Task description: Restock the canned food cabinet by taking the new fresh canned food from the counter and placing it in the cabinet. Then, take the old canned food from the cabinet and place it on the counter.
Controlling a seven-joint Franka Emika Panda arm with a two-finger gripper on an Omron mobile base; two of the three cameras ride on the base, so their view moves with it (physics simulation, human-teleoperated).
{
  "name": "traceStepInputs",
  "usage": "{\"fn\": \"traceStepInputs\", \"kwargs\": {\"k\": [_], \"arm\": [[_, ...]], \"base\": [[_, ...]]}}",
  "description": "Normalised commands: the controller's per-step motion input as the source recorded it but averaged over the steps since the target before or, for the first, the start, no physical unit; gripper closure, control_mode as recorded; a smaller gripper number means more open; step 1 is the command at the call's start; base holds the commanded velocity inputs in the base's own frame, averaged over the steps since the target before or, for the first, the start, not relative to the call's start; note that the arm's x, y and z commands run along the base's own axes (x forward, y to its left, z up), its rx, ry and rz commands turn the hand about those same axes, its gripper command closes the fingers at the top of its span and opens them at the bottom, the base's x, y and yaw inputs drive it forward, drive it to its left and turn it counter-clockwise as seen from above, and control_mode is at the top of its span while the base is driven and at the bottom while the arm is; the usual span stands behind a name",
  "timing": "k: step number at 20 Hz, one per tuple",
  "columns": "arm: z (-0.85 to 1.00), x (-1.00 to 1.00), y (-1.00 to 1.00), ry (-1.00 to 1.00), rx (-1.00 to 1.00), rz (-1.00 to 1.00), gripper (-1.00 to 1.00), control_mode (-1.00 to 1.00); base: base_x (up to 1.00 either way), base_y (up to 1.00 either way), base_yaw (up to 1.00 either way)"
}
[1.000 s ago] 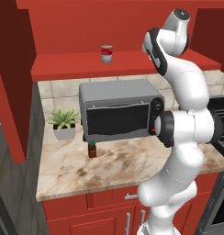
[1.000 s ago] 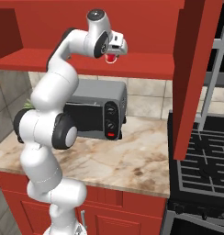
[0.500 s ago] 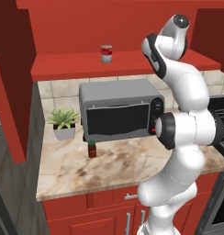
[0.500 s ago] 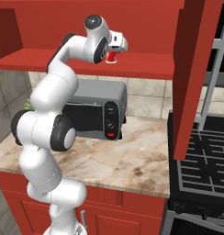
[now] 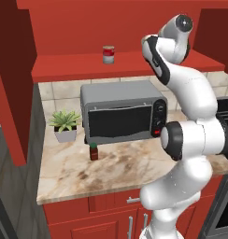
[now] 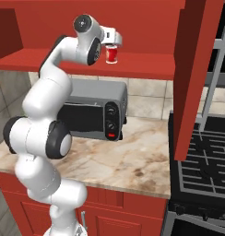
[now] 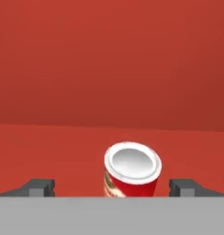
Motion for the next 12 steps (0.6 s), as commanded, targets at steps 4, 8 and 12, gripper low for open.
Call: {"fn": "traceStepInputs", "kwargs": {"k": [4,8,12], "arm": [[0.54,-0.90,0.40,0.00,-0.01,0.02,-1.00,-1.00],[0.12,-0.85,0.45,0.11,0.00,0.05,-1.00,-1.00],[-0.33,-0.28,0.64,0.21,0.00,0.05,-1.00,-1.00]], "base": [[0.00,0.00,0.00],[0.00,0.00,0.00],[0.00,0.00,0.00]]}}
